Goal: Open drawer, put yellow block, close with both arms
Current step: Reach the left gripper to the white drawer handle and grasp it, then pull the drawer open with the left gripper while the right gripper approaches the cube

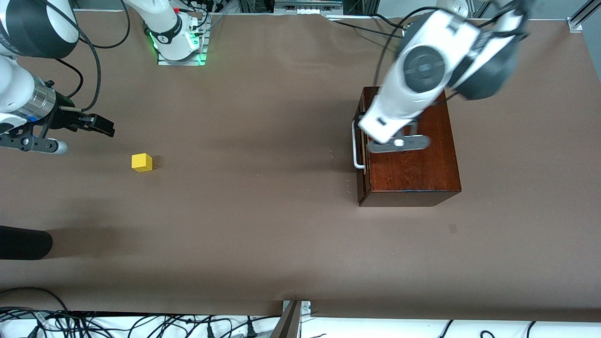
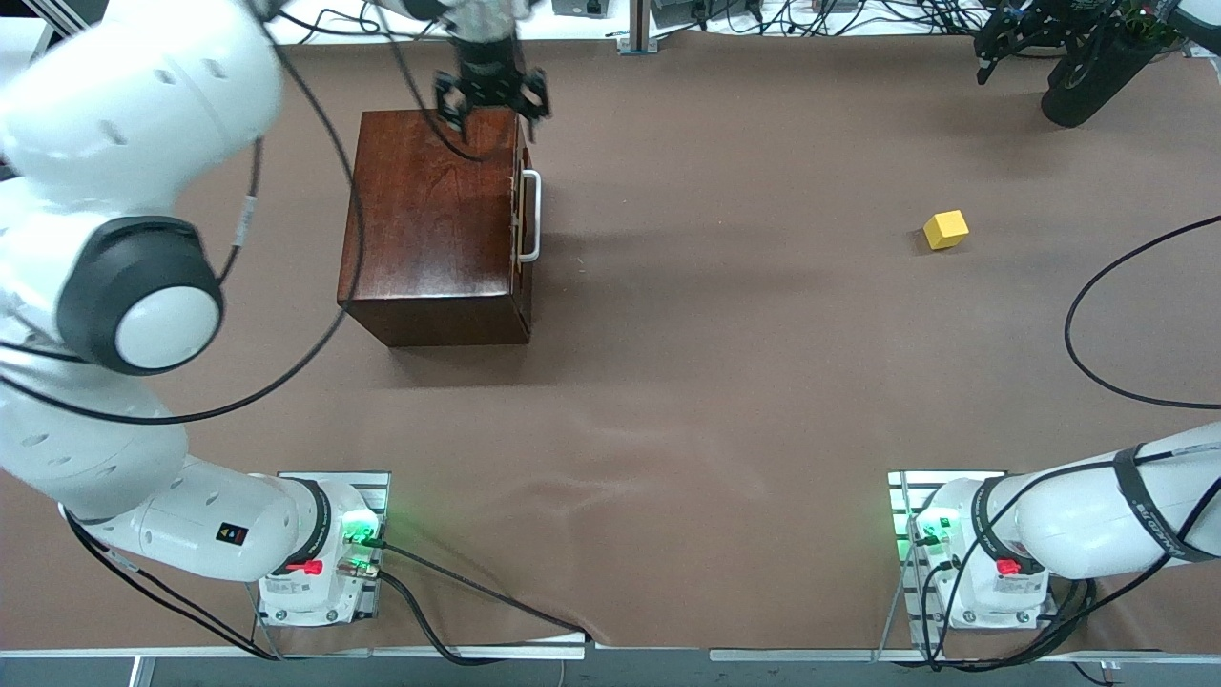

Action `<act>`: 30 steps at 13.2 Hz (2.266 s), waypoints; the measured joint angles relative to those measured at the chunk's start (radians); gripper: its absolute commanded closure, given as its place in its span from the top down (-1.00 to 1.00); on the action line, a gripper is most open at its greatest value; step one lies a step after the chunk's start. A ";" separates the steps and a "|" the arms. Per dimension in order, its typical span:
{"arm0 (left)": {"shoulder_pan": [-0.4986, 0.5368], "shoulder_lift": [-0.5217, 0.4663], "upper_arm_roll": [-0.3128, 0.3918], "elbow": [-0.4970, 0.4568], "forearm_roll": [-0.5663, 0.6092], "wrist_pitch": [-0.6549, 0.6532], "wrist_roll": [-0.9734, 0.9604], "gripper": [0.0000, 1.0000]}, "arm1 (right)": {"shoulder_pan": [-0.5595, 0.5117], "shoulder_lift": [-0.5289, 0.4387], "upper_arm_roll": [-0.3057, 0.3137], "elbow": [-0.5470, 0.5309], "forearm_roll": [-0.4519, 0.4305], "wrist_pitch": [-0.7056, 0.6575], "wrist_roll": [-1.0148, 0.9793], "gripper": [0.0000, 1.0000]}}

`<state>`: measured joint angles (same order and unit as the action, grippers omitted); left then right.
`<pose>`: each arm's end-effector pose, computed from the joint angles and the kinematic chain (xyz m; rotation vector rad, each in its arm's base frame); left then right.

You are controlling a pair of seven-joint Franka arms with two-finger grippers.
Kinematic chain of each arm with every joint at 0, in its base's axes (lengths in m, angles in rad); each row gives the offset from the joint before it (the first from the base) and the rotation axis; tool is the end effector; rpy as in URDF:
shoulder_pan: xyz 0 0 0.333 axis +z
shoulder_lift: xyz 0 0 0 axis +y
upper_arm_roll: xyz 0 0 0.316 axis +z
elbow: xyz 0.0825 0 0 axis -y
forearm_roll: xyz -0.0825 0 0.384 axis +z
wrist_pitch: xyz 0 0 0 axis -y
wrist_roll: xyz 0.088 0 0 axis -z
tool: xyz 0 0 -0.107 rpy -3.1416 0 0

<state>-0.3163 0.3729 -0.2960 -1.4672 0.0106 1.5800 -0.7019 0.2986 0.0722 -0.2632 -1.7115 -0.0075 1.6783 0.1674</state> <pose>0.5386 -0.3456 0.4572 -3.0422 -0.1436 0.3874 0.5731 0.0236 0.5275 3.0946 -0.2032 -0.1548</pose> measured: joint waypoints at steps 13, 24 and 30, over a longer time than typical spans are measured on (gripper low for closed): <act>-0.287 0.264 0.038 0.024 0.266 0.062 -0.208 1.00 | 0.000 0.000 0.000 -0.002 0.000 0.000 -0.003 1.00; -0.282 0.293 0.082 0.026 0.296 0.105 -0.208 1.00 | 0.000 0.000 0.000 -0.002 0.000 0.000 -0.005 1.00; -0.282 0.305 0.090 0.026 0.300 0.123 -0.214 1.00 | 0.000 0.000 0.000 -0.002 0.000 0.000 -0.006 1.00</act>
<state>-0.5987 0.6780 -0.2062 -1.4407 0.3105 1.7032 -0.9163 0.2986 0.0722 -0.2633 -1.7134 -0.0075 1.6787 0.1616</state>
